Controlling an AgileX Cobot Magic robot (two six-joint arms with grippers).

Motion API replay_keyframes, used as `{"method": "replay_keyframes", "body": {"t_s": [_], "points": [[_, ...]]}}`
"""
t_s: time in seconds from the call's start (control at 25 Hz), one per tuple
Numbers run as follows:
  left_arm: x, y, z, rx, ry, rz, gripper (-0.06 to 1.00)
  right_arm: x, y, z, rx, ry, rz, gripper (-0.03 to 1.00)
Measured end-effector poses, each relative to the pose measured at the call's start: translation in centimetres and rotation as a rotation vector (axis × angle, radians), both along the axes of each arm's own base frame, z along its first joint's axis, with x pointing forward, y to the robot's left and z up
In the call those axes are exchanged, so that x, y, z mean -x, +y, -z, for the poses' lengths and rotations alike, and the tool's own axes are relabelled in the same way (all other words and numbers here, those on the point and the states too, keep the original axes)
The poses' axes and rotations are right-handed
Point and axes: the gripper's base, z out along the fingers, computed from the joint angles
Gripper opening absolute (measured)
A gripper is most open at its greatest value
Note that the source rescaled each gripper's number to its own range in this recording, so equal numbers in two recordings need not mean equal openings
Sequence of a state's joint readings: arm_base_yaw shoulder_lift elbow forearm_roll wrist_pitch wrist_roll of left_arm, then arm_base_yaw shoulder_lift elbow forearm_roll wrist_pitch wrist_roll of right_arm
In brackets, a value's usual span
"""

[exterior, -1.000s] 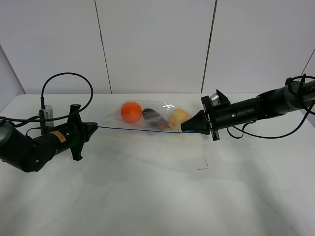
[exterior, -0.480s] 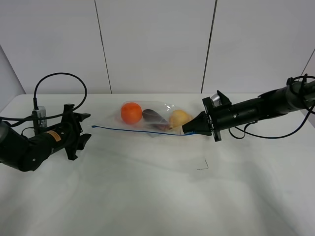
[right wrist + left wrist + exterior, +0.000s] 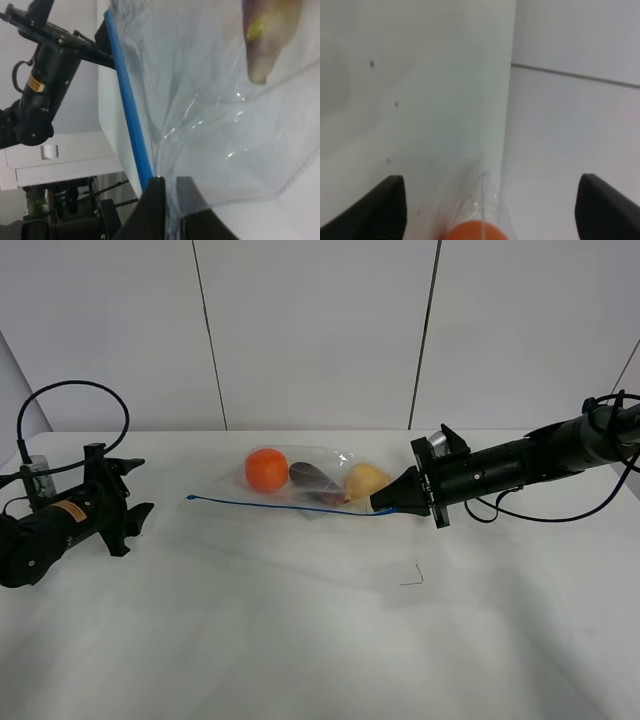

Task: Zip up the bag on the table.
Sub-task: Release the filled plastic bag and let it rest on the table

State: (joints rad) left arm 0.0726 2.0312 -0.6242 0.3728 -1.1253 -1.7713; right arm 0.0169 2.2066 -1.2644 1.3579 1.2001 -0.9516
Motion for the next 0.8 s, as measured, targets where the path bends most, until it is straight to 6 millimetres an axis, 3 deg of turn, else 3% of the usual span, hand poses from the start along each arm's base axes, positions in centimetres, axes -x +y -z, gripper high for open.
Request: {"method": "replay_keyframes", "body": {"t_s": [0.56,0.8], "points": [[-0.1,0.1,-0.2,0.065,0.005,-0.009,0.99,0.0,0.0,0.0,0.000,0.004,0.002,0.00],[-1.7,-0.5,-0.9,0.056,-0.001,0.086,0.98,0.0,0.0,0.0,-0.001,0.007,0.002,0.00]]}}
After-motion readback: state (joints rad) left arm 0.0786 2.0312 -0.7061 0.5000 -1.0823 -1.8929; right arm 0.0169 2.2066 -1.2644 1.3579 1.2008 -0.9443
